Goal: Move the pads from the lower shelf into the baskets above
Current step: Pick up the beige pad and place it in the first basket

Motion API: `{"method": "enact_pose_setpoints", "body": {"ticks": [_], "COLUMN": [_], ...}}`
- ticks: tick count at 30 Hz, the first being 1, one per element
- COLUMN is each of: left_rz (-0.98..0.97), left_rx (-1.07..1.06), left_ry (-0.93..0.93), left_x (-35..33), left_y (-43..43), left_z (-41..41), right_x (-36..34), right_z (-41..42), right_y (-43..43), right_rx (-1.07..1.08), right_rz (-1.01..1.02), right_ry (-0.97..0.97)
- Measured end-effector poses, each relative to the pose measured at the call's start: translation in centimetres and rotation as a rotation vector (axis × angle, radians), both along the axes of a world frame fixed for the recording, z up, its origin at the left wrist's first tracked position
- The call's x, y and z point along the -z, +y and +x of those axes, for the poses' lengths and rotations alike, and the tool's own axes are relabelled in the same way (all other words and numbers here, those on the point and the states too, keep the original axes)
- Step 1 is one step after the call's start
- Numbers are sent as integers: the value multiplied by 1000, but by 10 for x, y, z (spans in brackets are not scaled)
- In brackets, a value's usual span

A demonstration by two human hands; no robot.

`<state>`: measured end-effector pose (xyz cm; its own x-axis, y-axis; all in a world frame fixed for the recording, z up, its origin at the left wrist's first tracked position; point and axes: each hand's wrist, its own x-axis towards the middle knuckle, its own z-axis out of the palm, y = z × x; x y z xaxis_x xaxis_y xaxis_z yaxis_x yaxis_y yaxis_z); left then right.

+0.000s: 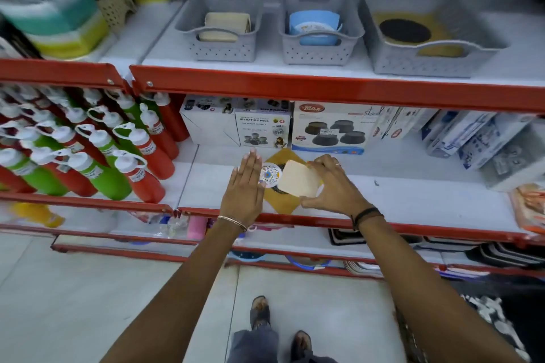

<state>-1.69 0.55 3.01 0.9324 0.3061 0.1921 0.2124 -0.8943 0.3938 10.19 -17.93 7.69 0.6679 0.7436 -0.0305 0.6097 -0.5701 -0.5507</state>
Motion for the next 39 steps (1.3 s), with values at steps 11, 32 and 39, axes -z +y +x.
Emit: {"method": "enact_pose_setpoints", "body": {"ticks": [11, 32, 39], "left_rz": [241, 35, 84], "left_rx": [-52, 75, 59], "left_ry": [-386, -36, -52], "left_x": [-167, -240, -244], "left_y": [31, 186, 186], "left_z": [-5, 106, 107], "right_x": [-175, -222, -218], "right_z": [-10, 115, 115], "right_y": [10, 212, 209], "right_rx": [-197, -142, -161], "right_rz": [293, -29, -32], "right_ry": [-454, -333, -281]}}
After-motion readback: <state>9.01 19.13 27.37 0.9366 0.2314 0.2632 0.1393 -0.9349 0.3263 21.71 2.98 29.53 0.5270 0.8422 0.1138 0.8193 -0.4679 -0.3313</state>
